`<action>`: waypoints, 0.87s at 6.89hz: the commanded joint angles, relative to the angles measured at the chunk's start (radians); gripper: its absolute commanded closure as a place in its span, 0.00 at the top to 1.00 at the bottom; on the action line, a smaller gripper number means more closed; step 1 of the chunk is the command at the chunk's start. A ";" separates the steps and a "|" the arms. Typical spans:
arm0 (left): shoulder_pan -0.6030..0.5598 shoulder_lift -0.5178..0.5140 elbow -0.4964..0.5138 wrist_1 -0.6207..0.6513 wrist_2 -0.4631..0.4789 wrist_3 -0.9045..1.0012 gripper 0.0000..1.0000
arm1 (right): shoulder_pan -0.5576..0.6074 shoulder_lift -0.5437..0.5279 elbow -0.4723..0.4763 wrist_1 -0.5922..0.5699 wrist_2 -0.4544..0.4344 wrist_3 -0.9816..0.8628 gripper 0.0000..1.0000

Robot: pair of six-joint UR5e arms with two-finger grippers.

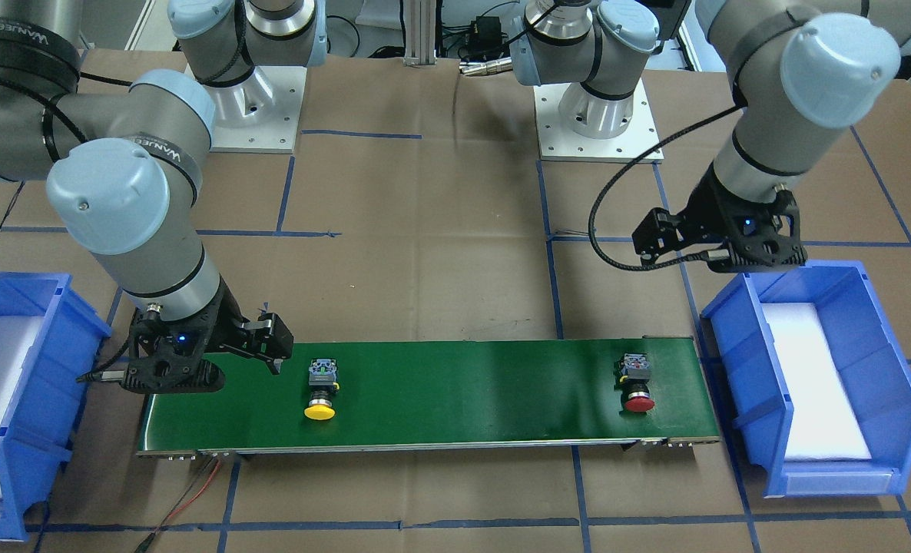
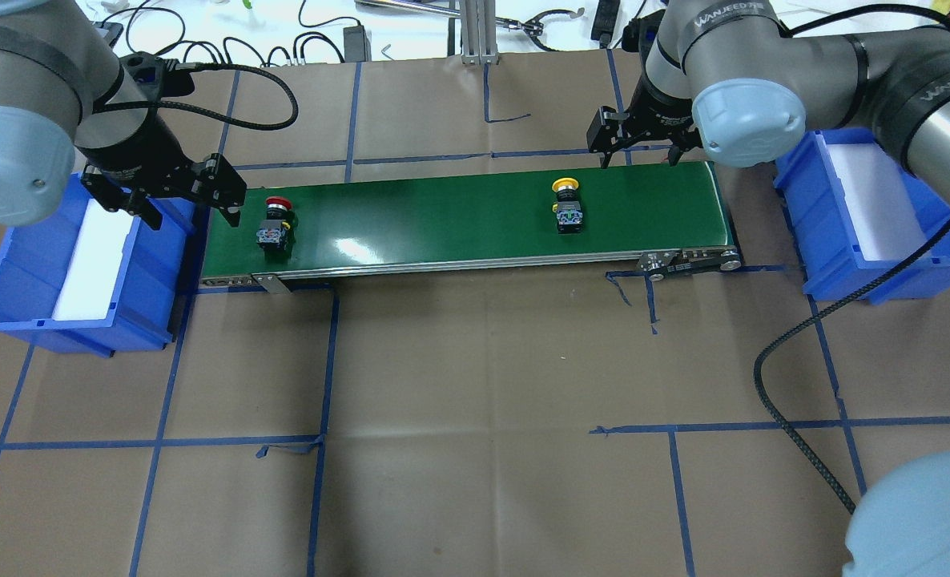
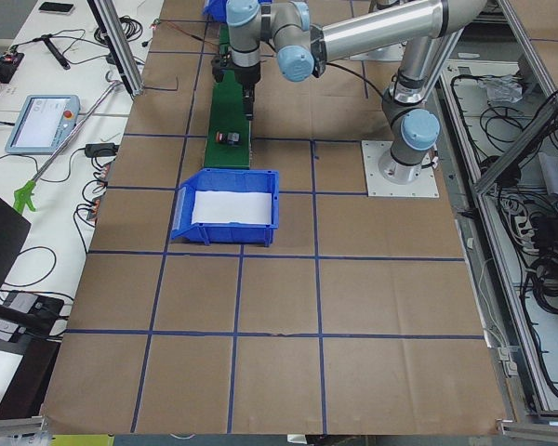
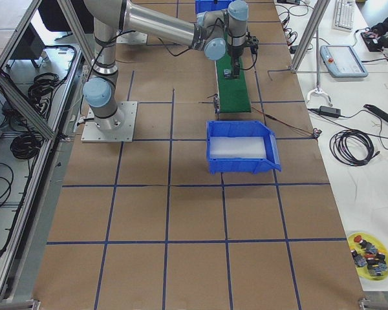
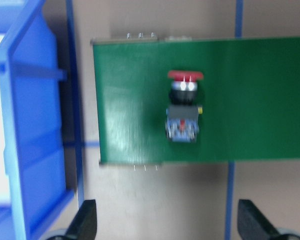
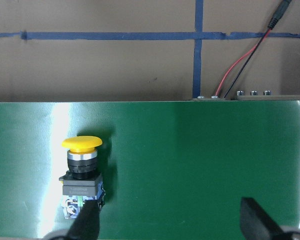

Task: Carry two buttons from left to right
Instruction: 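Set the red button down with the left gripper while the right grasps yellow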

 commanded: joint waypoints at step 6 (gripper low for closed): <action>-0.096 0.035 0.079 -0.109 -0.005 -0.089 1.00 | 0.047 0.111 0.035 -0.056 0.004 0.095 0.99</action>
